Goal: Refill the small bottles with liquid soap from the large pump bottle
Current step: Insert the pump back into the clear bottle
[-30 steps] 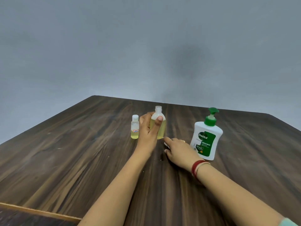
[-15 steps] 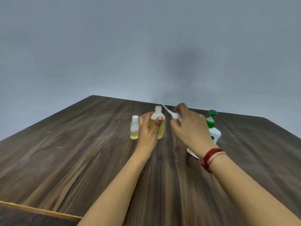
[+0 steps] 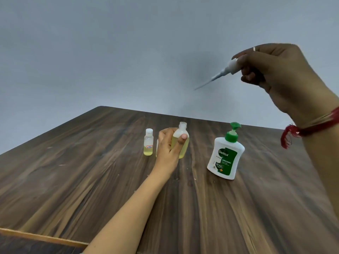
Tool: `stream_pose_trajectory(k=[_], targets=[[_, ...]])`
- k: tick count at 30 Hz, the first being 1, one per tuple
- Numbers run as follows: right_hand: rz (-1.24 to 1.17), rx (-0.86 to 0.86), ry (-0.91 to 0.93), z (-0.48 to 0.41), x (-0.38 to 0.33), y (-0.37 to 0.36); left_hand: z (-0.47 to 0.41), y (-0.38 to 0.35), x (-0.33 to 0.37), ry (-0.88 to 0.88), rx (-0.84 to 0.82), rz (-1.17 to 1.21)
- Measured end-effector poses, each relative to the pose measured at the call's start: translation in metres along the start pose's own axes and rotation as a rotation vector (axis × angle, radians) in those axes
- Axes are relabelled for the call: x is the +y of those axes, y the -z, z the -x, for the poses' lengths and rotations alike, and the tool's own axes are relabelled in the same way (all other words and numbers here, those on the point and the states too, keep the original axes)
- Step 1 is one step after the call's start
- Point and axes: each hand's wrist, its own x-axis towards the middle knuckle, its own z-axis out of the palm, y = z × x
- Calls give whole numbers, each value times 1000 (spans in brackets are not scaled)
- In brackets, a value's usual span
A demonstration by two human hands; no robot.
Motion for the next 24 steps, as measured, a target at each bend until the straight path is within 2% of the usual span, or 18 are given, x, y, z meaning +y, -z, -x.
stream_pose_trajectory(k=[6, 16, 24], targets=[[133, -166, -60, -1, 15, -16, 1, -2, -1, -16, -13, 1], [204, -97, -71, -6, 41, -30, 1, -2, 2, -5, -16, -6], [263, -137, -91, -6, 42, -33, 2, -2, 2, -16, -26, -24]])
